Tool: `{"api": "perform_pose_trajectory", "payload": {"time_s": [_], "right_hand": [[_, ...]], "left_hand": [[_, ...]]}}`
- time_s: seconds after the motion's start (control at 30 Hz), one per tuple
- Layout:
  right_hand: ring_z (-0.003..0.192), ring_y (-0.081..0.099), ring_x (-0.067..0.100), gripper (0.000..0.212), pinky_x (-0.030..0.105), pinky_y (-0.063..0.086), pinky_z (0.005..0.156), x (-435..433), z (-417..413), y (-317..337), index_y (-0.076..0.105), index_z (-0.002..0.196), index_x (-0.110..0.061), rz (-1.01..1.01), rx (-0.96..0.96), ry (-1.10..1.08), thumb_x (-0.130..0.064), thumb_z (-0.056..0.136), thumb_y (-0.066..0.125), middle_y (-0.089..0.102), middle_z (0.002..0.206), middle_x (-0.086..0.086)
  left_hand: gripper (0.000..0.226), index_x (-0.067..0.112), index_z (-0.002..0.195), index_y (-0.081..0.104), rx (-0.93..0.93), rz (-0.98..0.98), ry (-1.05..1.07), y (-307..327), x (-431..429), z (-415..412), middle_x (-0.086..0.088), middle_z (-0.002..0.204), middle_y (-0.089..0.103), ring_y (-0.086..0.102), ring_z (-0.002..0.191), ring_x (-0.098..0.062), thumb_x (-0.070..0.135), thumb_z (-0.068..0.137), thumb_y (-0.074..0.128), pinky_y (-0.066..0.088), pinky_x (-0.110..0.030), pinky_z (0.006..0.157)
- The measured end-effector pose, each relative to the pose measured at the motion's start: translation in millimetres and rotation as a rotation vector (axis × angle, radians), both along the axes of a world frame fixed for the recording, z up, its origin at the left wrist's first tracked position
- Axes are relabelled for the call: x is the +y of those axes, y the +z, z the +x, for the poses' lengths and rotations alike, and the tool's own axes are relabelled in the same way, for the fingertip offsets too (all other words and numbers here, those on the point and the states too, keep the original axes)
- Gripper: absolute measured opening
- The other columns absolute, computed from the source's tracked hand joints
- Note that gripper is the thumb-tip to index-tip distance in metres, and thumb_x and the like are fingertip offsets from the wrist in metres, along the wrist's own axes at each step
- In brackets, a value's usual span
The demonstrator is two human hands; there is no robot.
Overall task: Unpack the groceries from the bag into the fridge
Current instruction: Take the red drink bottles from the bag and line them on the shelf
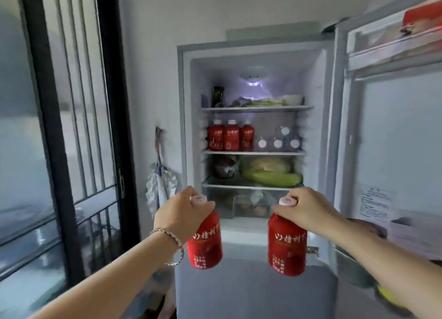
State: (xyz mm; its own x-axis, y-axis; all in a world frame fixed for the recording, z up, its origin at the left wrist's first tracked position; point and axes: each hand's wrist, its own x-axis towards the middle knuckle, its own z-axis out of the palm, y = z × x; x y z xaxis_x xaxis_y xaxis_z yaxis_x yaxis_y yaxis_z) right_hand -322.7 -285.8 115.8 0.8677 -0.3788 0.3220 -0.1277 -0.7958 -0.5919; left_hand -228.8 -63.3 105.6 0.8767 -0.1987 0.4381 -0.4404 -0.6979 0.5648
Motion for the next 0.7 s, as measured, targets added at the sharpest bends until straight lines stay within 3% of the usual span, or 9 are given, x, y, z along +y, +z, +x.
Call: {"api": "perform_pose_trajectory", "payload": {"time_s": [0.1,0.27,0.37,0.53,0.6,0.7], "right_hand": [[0.071,0.061,0.013,0.027,0.025,0.042,0.056,-30,49,11,0.061,0.078,-0.015,-0.018,-0.085,-0.027,-0.042,0.077,0.068,0.065,0.075,-0.001],[0.06,0.055,0.015,0.033,0.026,0.035,0.052,-82,144,29,0.048,0.057,-0.016,-0.022,-0.345,-0.115,-0.036,0.079,0.063,0.055,0.058,-0.004],[0.066,0.053,0.013,0.024,0.026,0.036,0.055,-108,208,51,0.06,0.072,-0.017,-0.017,-0.496,-0.159,-0.04,0.08,0.06,0.057,0.066,-0.009],[0.07,0.05,0.014,0.022,0.024,0.033,0.054,-141,301,101,0.058,0.081,-0.02,0.052,-0.79,-0.118,-0.042,0.082,0.058,0.054,0.067,-0.011],[0.075,0.053,0.014,0.022,0.026,0.038,0.06,-151,332,115,0.059,0.087,-0.019,0.014,-0.807,-0.079,-0.04,0.084,0.058,0.056,0.072,-0.009],[0.07,0.052,0.016,0.023,0.028,0.036,0.061,-158,369,121,0.055,0.088,-0.016,-0.165,-0.719,-0.004,-0.038,0.085,0.06,0.052,0.069,-0.01]], "left_hand": [[0.024,0.026,0.09,0.054,-0.017,-0.039,-0.021,9,-31,59,0.005,0.079,0.061,0.06,0.072,-0.016,0.049,0.082,0.058,0.052,-0.027,0.063],[0.027,0.026,0.088,0.055,-0.082,-0.042,0.01,17,-83,144,0.006,0.078,0.063,0.061,0.071,-0.016,0.052,0.08,0.058,0.052,-0.027,0.064],[0.024,0.028,0.089,0.055,-0.083,-0.092,0.009,30,-112,188,0.01,0.075,0.061,0.059,0.065,-0.008,0.05,0.081,0.061,0.051,-0.023,0.056],[0.022,0.027,0.083,0.056,-0.14,-0.208,0.006,54,-145,247,0.009,0.069,0.063,0.059,0.06,-0.003,0.048,0.08,0.064,0.044,-0.016,0.045],[0.022,0.027,0.08,0.055,-0.135,-0.258,-0.004,61,-154,265,0.007,0.069,0.065,0.062,0.06,-0.005,0.047,0.079,0.066,0.047,-0.018,0.045],[0.023,0.029,0.078,0.056,-0.117,-0.304,0.0,71,-162,285,0.006,0.069,0.068,0.067,0.062,-0.011,0.048,0.075,0.068,0.059,-0.034,0.056]]}}
